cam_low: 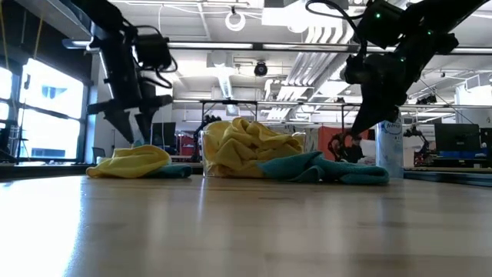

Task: Sort microfiber towel by color & place in baskets
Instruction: Put the yellow microfiber towel into the top transparent bin

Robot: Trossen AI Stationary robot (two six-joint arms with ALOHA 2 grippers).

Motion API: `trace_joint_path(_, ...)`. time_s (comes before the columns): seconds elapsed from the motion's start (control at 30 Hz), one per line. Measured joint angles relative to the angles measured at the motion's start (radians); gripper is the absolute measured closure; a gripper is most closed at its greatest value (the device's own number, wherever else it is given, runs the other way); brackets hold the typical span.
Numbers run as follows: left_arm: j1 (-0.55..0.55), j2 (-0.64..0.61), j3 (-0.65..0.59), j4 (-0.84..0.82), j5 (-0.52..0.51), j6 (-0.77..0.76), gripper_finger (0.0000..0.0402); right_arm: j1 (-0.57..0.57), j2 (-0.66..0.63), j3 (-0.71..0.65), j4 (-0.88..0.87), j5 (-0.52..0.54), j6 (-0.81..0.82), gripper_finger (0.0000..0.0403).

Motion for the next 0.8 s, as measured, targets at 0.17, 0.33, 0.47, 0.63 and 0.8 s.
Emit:
trace_joint_path(0.17,0.039,0.083,0.0,-0.024,0.043,-0.122,0.0222,0.0,0.0,0.0,0.0,0.0,-0.012,0.0403)
trace_joint_path(0.33,0.06,0.141,0.0,-0.002,0.044,-0.137,0.0222,0.0,0.0,0.0,-0.001,0.0,-0.045,0.0403)
trace_joint_path(0.47,0.073,0.166,0.0,0.027,0.076,-0.133,0.0222,0.0,0.0,0.0,0.0,0.0,-0.055,0.0403)
trace_joint_path(0.63,0.076,0.189,0.0,0.017,0.106,-0.122,0.0244,0.0,0.0,0.0,0.0,0.0,-0.108,0.0403)
trace_joint_path(0.8,0.074,0.192,0.0,0.016,0.108,-0.115,0.0339,0.0,0.0,0.0,0.0,0.0,-0.116,0.0403)
